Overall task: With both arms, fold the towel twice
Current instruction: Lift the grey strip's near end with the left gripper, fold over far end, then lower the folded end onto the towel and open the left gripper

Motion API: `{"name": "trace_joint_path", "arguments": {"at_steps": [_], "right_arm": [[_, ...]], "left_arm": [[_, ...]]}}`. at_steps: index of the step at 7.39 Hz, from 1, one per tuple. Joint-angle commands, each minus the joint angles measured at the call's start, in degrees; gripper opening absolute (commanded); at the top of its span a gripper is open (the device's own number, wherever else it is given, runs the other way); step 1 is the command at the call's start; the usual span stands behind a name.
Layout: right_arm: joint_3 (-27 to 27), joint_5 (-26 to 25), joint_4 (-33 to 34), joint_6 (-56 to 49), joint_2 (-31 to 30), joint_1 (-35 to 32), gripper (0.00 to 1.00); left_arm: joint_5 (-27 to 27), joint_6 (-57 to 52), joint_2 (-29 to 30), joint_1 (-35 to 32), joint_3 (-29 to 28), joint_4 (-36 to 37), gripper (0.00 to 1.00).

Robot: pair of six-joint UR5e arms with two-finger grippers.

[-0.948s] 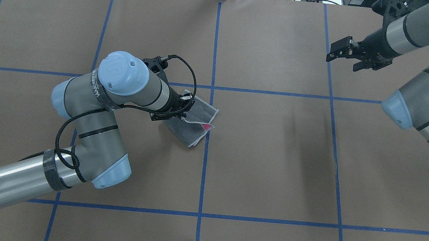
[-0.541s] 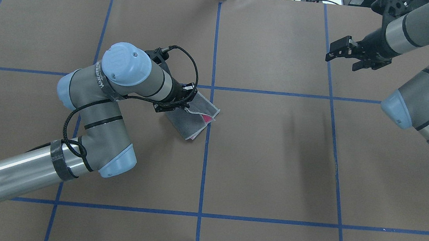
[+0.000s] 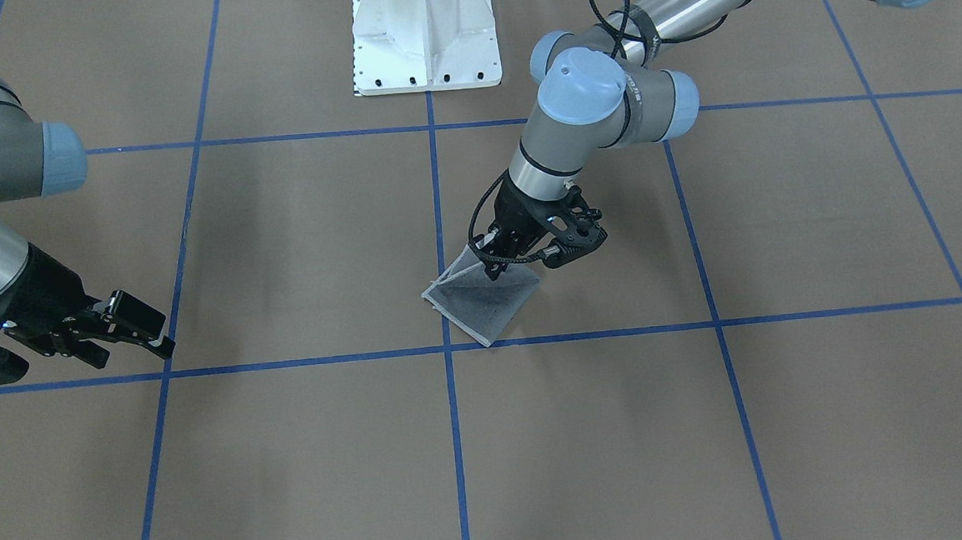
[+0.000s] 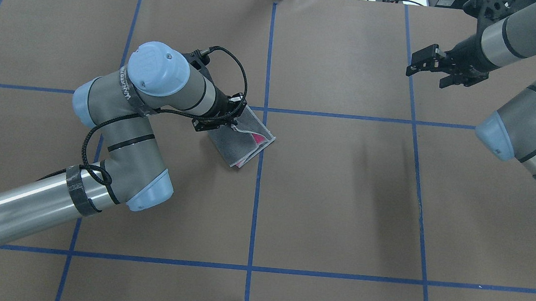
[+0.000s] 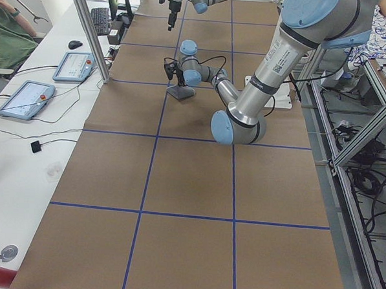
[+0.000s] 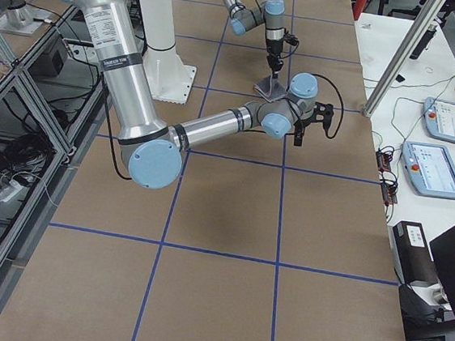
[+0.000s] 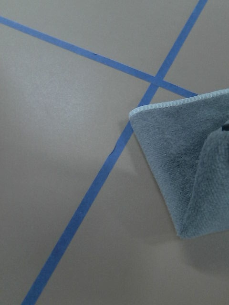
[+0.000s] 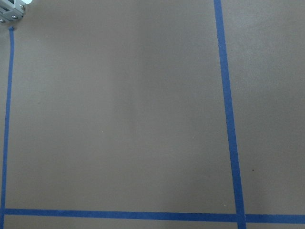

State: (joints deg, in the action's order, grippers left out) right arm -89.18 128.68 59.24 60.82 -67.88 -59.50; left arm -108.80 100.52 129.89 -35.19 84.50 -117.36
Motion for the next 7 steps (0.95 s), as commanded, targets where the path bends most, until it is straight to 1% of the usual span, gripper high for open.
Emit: {"name": "trace_joint_path", "arguments": {"at_steps": [1, 2, 3, 7], "right_arm": [[-0.02, 0.00, 0.00, 0.00, 0.03, 0.00, 1.00], [-0.02, 0.00, 0.00, 0.00, -0.05, 0.00, 1.00], [0.06, 0.00, 0.00, 0.00, -0.05, 0.00, 1.00], [-0.20, 0.00, 0.00, 0.09, 0.12, 0.00, 1.00]], "left_arm": [[-0.10, 2.91, 0.97, -0.06, -2.83, -4.42, 0.00], [-0.10, 4.41, 3.15, 0.03, -6.68, -6.89, 0.00], [-0.10, 5.03, 4.48, -0.05, -8.55, -7.18, 0.00], [-0.01, 8.99, 4.58, -2.16, -9.97, -7.18, 0.00]]}}
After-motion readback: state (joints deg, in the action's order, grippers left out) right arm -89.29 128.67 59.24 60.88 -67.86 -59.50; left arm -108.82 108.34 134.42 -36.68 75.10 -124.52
